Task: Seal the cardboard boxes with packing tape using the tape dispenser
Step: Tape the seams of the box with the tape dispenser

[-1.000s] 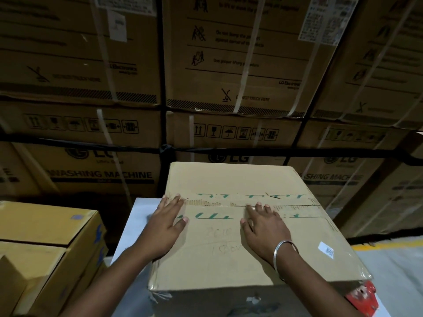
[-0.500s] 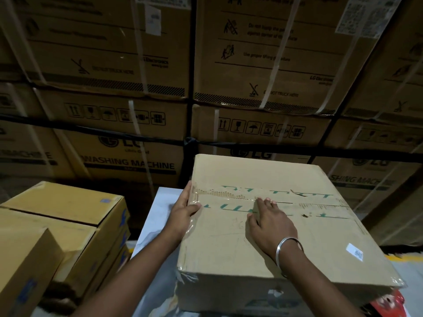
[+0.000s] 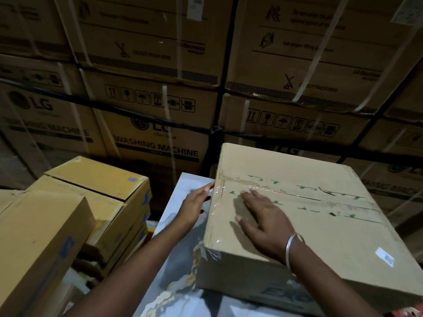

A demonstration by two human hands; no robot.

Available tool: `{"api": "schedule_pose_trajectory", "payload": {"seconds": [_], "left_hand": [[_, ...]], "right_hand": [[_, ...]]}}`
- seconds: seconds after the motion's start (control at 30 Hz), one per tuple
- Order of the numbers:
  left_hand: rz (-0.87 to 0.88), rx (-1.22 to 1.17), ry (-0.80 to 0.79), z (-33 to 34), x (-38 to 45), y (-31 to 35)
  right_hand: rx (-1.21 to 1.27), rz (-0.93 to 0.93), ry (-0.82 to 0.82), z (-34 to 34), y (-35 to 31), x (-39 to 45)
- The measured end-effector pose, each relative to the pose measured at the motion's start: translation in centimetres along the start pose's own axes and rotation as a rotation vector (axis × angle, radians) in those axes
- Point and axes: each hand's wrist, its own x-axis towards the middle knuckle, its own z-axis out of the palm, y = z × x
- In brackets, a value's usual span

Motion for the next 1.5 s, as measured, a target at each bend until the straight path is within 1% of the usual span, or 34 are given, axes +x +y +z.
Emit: {"api": "schedule_pose_trajectory", "payload": {"seconds": [0.1,0.17,0.23,0.37,0.43,0.57,0.63,0.77,0.87,0.9,1.0,1.07,1.17,1.23,1.37,1.5], "left_hand": [[0.006,-0.061,0.039,-1.4,-3.0,-2.2],[0.072,-0.102,0.057,-2.0,-5.4,-3.8],[0.128,-0.148,0.083,-2.3,-7.2,-5.5],[0.196,-0.197,0.064,-1.5,-8.7,-7.2],[0.193,-0.236,0.095,-0.8,-8.5,-7.5],[0.134,-0.335,0.157,0.1,-8.0,-7.9],[0.083,-0.406,0.152,0.6,-8.0,-7.9],[-0.009,-0.553,0.082,1.1,-7.7,-7.5],[-0.036,-0.469,0.054,0.4,-7.9,-7.5],[-0.033,-0.433,0.087,0.2,-8.0,-7.3],[0.022,-0.361,0.114,0.1,-8.7,-8.1],[0.101,-0.310,0.111,-0.2,-9.2,-8.8],[0.160,-0.178,0.125,0.1,-9.5,-9.2],[0.151,-0.169,0.139,0.0,-9.2,-9.3],[0.143,-0.176,0.089,-0.3,-9.2,-9.0],[0.075,-0.229,0.055,-1.2,-9.3,-8.5]], "right_hand": [[0.038,-0.188,-0.211,0.7,-2.0,1.0],[-0.032,-0.236,-0.298,1.1,-2.5,1.5],[-0.109,-0.241,-0.343,1.3,-2.4,1.7],[-0.227,-0.299,-0.375,1.6,-2.2,1.6],[-0.235,-0.297,-0.367,1.6,-2.4,1.5],[-0.211,-0.281,-0.352,1.6,-2.7,1.4],[-0.206,-0.280,-0.353,1.6,-2.7,1.5],[-0.230,-0.280,-0.367,1.7,-2.8,1.4],[-0.222,-0.274,-0.372,1.6,-2.8,1.4],[-0.223,-0.274,-0.373,1.6,-2.8,1.3],[-0.227,-0.275,-0.375,1.5,-2.9,1.3],[-0.232,-0.279,-0.374,1.5,-2.9,1.2],[-0.232,-0.292,-0.362,1.6,-2.9,1.2],[-0.228,-0.291,-0.357,1.7,-3.0,1.3],[-0.204,-0.271,-0.369,1.5,-3.1,1.2],[-0.168,-0.289,-0.365,1.2,-3.0,1.1]]}}
